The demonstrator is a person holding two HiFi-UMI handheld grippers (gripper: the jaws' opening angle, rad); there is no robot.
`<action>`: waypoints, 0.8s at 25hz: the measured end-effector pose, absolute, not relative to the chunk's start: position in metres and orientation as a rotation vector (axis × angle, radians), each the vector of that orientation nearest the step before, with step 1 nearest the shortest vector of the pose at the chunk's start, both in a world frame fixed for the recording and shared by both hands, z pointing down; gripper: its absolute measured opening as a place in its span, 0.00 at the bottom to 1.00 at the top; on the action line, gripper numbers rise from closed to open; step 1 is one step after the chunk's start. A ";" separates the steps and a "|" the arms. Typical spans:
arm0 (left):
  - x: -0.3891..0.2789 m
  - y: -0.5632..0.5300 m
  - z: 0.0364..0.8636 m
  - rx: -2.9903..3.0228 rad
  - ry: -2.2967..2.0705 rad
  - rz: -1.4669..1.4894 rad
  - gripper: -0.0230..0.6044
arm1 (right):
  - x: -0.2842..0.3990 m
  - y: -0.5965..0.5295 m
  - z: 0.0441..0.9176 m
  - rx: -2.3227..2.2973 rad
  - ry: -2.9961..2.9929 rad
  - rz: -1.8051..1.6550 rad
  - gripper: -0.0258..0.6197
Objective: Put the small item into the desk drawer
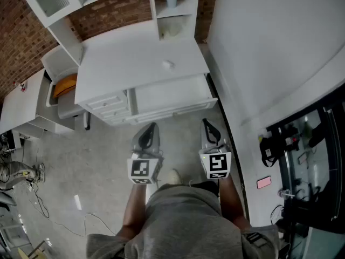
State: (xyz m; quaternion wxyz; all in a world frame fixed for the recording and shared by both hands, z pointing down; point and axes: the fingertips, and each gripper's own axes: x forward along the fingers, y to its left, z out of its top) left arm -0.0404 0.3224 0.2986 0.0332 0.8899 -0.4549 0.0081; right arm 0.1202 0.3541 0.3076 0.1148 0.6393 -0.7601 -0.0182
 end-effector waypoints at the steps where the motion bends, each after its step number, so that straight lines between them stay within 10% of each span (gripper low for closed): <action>1: -0.041 0.321 0.299 2.737 -1.398 0.024 0.06 | 0.119 0.353 0.308 1.874 -2.230 -0.052 0.04; 20: -0.039 0.287 0.302 2.784 -1.354 0.022 0.06 | 0.117 0.322 0.316 1.883 -2.197 -0.026 0.04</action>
